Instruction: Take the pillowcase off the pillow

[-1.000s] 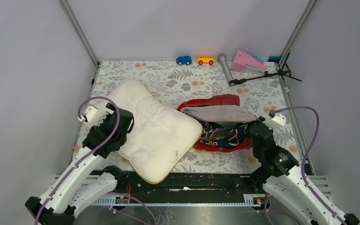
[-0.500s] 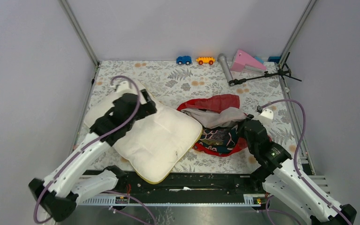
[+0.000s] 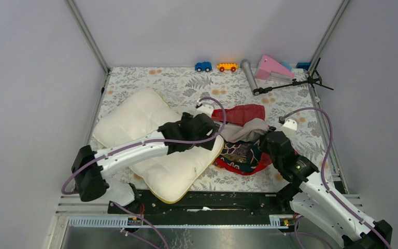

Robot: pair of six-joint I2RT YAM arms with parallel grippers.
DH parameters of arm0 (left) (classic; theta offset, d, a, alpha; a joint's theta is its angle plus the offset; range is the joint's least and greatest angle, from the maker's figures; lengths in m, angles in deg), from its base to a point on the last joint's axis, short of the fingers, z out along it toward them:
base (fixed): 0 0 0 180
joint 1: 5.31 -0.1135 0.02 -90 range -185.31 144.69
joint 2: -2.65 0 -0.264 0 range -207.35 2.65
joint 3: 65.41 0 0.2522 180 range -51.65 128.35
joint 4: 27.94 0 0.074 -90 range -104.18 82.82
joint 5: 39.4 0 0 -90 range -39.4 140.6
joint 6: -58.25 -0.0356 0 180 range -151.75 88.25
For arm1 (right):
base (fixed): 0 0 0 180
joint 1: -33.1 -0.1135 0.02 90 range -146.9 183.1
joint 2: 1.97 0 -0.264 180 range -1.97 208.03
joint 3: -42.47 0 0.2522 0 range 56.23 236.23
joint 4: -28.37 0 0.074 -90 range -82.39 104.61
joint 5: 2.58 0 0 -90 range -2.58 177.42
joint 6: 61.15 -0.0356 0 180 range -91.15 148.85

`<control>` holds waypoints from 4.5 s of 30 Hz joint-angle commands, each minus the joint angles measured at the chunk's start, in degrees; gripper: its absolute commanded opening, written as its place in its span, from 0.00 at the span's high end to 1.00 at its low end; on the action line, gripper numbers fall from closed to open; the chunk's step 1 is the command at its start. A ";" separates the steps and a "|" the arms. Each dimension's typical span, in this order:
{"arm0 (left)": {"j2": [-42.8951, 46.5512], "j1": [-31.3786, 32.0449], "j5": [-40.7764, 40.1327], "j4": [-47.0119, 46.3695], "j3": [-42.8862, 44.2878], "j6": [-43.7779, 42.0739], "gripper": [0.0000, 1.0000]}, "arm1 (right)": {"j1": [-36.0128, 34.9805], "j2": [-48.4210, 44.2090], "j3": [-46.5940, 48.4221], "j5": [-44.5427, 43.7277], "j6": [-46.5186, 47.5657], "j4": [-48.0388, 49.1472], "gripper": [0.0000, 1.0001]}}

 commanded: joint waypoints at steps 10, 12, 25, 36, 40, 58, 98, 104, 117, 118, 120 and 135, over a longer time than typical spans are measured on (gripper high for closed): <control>-13.06 0.68 10.55 0.25 1.02 -1.07 0.02 | 0.21 -0.11 0.23 0.05 0.75 2.40 1.00; -13.77 0.12 10.44 -0.47 -0.56 0.34 0.13 | 0.18 -0.22 0.17 -0.39 0.79 2.33 1.00; 13.44 -18.97 5.06 -11.83 -18.20 12.30 1.00 | 0.18 -9.02 0.71 -13.22 -0.68 -1.78 1.00; 21.18 -25.61 1.87 -12.91 -14.90 15.05 1.00 | 0.23 -12.70 -0.08 -13.64 -2.38 0.94 1.00; 16.09 -26.65 3.60 -13.38 -8.84 15.70 1.00 | 0.21 -7.08 0.52 -7.27 -2.65 5.91 1.00; -12.48 -36.79 11.41 -14.98 26.59 13.75 1.00 | 0.28 20.97 17.16 7.89 -1.68 10.15 1.00; 27.01 -37.16 8.98 -31.67 -24.05 6.03 0.01 | 1.80 35.44 40.93 7.86 11.11 7.12 0.01; 28.63 -37.13 9.22 -32.65 -26.98 5.71 0.01 | 2.62 31.09 35.76 1.27 12.43 5.29 0.00; 30.55 -34.28 20.97 -39.12 -38.09 7.01 0.01 | 2.95 26.33 18.43 7.55 9.80 6.77 0.00; 30.87 -34.04 21.09 -42.94 -39.96 5.90 0.01 | 3.14 25.01 16.26 3.94 9.92 10.24 0.00; 30.22 -33.51 20.02 -52.95 -43.95 2.64 0.01 | 5.24 24.29 12.41 -0.64 10.87 16.47 0.00; 12.88 -45.20 2.88 -80.71 -48.34 -17.03 0.01 | 35.78 26.03 -10.39 22.40 22.72 59.56 0.00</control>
